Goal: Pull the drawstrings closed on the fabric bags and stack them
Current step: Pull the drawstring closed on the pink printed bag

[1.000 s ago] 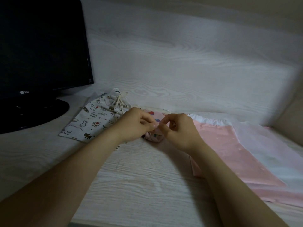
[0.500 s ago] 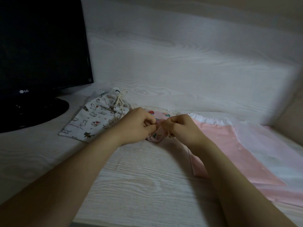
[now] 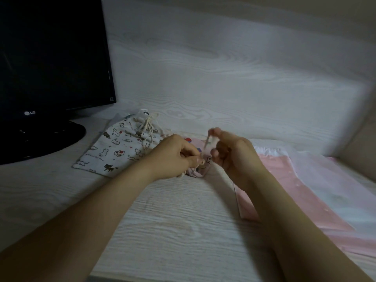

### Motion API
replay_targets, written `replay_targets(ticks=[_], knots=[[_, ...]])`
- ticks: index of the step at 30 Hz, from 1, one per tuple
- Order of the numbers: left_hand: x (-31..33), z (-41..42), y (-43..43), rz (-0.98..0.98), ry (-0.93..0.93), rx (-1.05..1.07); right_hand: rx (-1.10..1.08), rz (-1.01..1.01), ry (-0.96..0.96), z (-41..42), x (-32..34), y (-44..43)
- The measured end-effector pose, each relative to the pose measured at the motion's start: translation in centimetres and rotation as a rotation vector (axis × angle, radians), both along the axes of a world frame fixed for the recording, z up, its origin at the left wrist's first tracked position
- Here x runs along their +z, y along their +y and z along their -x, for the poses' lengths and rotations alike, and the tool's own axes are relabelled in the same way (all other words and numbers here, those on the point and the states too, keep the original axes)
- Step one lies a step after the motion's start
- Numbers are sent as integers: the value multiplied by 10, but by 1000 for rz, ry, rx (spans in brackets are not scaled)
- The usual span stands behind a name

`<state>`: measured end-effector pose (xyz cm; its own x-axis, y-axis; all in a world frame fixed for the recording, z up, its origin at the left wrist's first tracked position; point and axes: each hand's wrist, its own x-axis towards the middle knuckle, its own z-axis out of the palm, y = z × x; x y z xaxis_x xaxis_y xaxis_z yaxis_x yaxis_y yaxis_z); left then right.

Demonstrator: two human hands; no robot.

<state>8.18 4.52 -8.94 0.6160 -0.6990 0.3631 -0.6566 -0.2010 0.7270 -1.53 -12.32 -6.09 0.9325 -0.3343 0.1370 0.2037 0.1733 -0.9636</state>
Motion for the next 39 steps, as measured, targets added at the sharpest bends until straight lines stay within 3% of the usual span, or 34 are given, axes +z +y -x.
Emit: replay_targets(ticks=[3,7,10,19,24,30,39], knots=[[-2,-1,-2,30,77,22,-59,141,-111,-2,-2,-7],[-4,-4,-5,141,231,79,-207,818,-147,-3,-12,1],[-3,-4,-5,162,317,92,-222,1113,-175,-5,-21,5],[0,0,-5,182,313,116,-356,1309,-313,-9,-22,4],[-4,-1,-11,222,291,163,-437,1220,-245,-11,-23,4],[0,1,-10,204,311,187,-338,1074,-233,-5,-18,9],[-4,1,-10,237,330,87,-379,1184,-298,-8,-22,9]])
